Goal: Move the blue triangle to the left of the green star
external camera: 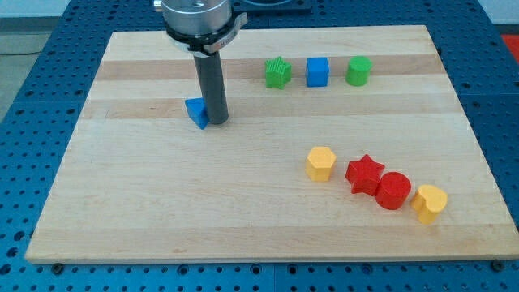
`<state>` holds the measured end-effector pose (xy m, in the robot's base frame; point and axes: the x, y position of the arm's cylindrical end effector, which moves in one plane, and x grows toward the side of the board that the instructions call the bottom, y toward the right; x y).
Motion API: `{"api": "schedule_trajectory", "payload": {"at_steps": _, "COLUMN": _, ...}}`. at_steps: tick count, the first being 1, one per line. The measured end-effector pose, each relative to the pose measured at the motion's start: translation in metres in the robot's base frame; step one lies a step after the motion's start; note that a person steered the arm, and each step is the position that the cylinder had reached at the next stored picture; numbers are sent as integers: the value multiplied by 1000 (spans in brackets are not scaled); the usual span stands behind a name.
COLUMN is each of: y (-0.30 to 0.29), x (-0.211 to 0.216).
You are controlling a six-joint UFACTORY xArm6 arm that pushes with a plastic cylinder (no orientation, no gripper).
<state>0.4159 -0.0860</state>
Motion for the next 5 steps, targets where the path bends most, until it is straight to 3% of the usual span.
{"api": "schedule_trajectory", "payload": {"at_steps": 1, "y": -13, "x": 21}}
{"api": "schedule_trajectory", "payload": {"at_steps": 4, "y": -28, "x": -8}}
{"api": "schedule_trajectory", "payload": {"at_steps": 5, "y": -61, "x": -8}}
